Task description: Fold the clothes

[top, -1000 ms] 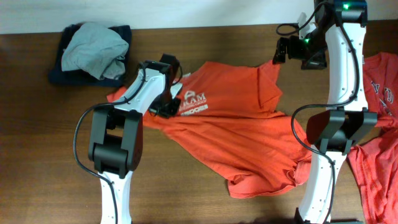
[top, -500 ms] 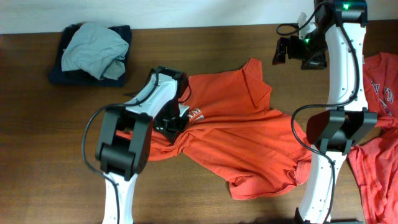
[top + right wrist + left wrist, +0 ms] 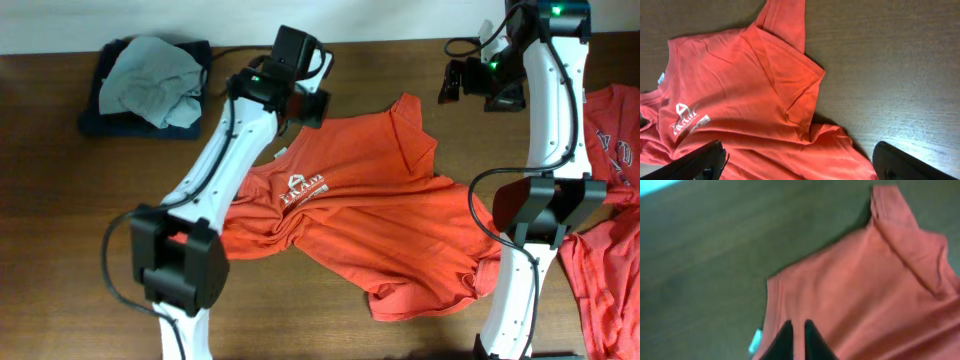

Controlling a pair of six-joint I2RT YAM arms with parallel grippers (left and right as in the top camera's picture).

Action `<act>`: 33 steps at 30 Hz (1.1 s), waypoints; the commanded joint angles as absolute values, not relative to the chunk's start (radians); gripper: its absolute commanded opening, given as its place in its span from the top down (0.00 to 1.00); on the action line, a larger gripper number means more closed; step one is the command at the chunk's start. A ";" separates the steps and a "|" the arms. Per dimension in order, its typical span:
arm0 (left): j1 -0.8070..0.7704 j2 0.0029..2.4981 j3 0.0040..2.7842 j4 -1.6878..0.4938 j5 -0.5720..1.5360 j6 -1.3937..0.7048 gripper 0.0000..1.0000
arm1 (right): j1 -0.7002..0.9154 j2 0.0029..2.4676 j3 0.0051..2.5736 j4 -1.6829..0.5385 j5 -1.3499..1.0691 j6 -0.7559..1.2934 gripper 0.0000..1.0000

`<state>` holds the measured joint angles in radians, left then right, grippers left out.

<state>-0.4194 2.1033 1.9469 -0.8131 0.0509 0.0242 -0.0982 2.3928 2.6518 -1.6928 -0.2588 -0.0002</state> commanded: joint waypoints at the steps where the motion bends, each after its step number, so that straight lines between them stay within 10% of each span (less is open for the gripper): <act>1: -0.418 2.201 1.946 -0.736 0.036 0.088 1.00 | -0.100 2.383 2.659 -1.698 -0.250 0.001 0.01; 33: -0.318 2.522 1.946 -0.583 -0.105 0.286 1.00 | -0.100 2.383 2.659 -1.698 -0.250 0.001 0.01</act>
